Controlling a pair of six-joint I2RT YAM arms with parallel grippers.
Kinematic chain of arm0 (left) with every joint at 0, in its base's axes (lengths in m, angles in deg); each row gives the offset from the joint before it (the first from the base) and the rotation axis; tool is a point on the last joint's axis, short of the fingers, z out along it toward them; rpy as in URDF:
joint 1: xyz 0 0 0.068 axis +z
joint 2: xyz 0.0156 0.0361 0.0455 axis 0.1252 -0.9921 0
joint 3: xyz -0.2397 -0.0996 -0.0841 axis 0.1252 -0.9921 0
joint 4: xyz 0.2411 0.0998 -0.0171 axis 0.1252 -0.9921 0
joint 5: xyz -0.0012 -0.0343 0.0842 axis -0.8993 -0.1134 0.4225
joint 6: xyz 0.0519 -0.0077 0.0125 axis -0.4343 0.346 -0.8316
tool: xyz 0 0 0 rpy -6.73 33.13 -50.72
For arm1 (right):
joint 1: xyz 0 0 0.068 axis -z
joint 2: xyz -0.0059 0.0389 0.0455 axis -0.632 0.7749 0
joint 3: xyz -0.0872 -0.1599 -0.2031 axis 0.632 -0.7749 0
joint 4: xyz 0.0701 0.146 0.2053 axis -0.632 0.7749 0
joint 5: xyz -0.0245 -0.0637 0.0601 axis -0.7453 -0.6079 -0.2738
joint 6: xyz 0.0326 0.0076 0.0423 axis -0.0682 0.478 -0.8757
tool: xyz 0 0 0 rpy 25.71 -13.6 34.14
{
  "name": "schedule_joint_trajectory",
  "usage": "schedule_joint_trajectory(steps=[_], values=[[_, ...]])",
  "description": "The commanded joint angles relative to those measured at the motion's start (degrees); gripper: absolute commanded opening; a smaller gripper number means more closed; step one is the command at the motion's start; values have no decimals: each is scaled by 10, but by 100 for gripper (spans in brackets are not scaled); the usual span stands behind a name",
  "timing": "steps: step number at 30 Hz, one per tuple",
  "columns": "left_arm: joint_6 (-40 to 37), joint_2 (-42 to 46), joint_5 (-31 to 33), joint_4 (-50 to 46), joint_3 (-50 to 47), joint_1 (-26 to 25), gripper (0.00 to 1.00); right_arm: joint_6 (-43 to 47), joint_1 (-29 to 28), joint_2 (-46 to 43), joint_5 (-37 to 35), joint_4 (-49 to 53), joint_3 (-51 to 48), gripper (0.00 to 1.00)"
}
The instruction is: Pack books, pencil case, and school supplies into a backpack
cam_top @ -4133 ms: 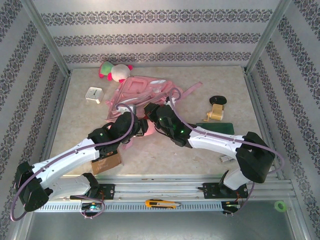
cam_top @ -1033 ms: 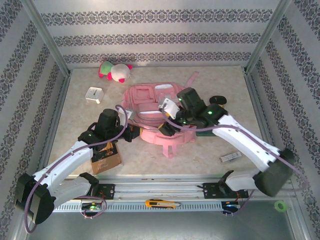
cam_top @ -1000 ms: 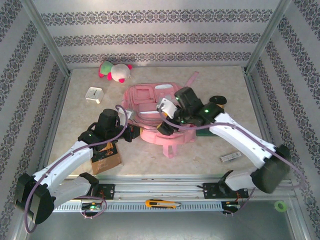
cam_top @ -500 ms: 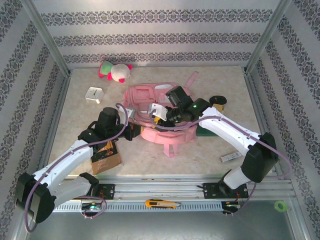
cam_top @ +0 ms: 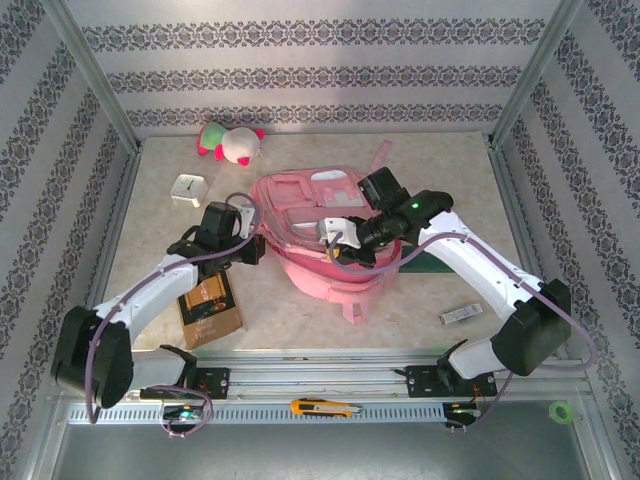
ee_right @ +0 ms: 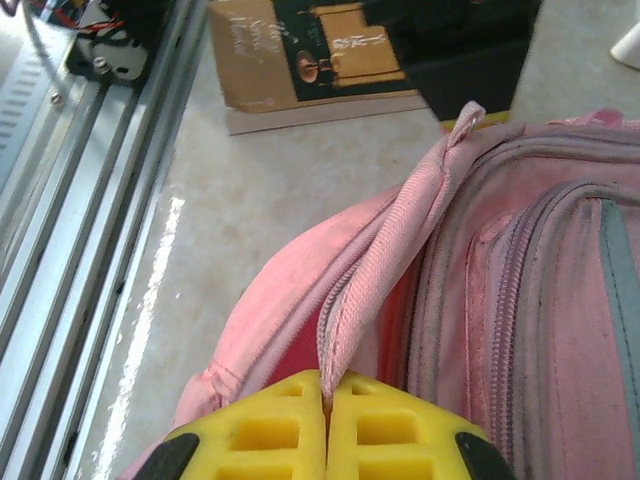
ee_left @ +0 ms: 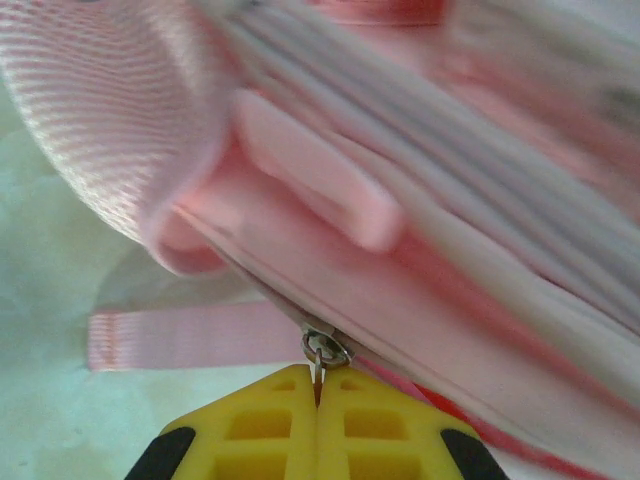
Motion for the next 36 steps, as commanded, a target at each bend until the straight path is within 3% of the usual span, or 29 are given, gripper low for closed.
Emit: schedule_joint_trajectory(steps=[1,5,11,17,20,22,26,31,36], values=[[-33,-35,45,68,29,37,1,48,9,-23,63,48,25,0],[-26,-98,59,107,56,67,7,14,18,-25,58,7,15,0],[6,-87,36,94,88,79,31,-75,30,-1,-5,-169,-18,0],[70,5,121,-100,133,80,49,-37,46,81,7,-213,38,0],[104,50,148,-181,143,82,60,-60,65,119,48,-196,82,24],[122,67,160,-243,156,89,66,-126,59,121,44,-193,99,41],[160,72,138,-344,170,124,73,-315,10,93,-71,-195,102,61],[193,80,96,-394,134,176,89,-587,-52,55,-157,-220,51,66],[211,111,73,-391,77,222,95,-758,-144,60,-242,-265,7,66]])
